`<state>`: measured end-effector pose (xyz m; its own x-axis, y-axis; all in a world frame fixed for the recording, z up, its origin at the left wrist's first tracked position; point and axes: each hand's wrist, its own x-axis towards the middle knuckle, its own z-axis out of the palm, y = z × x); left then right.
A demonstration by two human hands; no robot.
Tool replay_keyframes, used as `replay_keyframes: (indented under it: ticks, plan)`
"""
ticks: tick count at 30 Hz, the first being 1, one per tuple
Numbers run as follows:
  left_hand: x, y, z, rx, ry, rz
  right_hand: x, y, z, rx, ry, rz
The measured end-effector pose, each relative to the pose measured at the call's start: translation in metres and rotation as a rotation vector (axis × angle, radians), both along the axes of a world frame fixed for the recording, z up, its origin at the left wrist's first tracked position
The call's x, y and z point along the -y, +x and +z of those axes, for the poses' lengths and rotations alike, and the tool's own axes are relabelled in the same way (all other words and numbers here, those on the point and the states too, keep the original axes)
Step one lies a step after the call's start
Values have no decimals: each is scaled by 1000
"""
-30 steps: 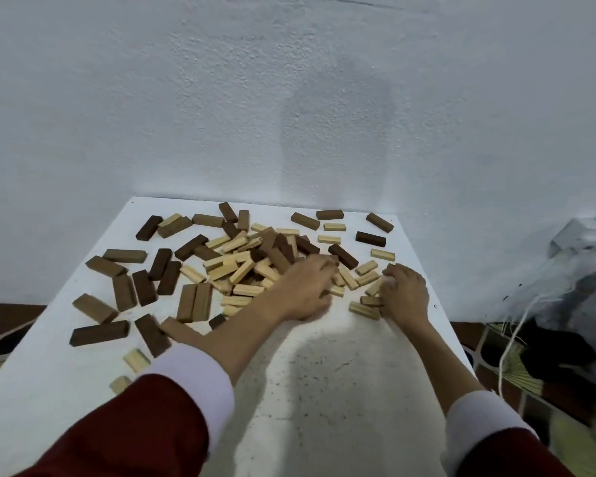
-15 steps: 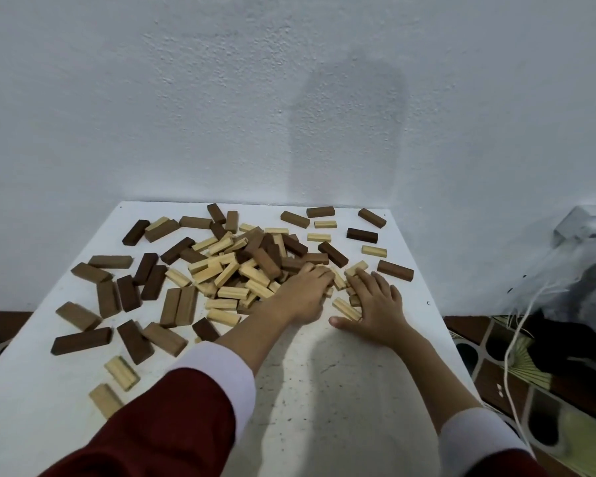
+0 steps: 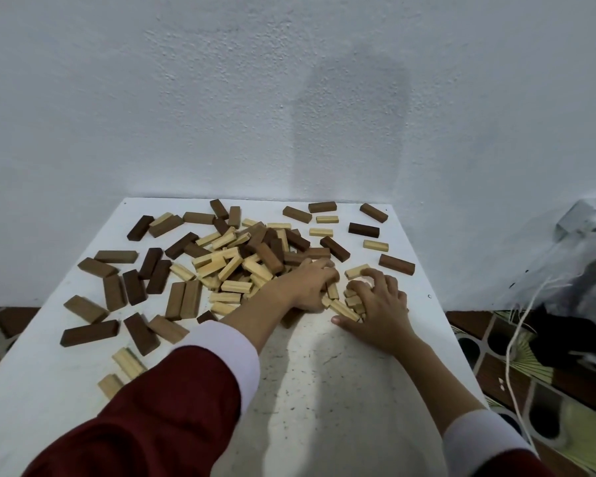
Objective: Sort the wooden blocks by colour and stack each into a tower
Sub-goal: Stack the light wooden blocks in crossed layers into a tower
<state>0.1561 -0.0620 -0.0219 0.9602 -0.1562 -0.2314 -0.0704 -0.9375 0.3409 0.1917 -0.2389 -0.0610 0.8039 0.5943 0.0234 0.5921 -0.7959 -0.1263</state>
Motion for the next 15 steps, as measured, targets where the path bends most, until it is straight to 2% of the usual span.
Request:
replay_keyframes:
  ticks: [6, 15]
  plan:
    - [2, 1, 3, -17, 36, -17, 2, -5, -6, 79, -40, 38]
    - [-1, -3, 3, 18, 5, -11, -1, -7, -6, 145, 46, 32]
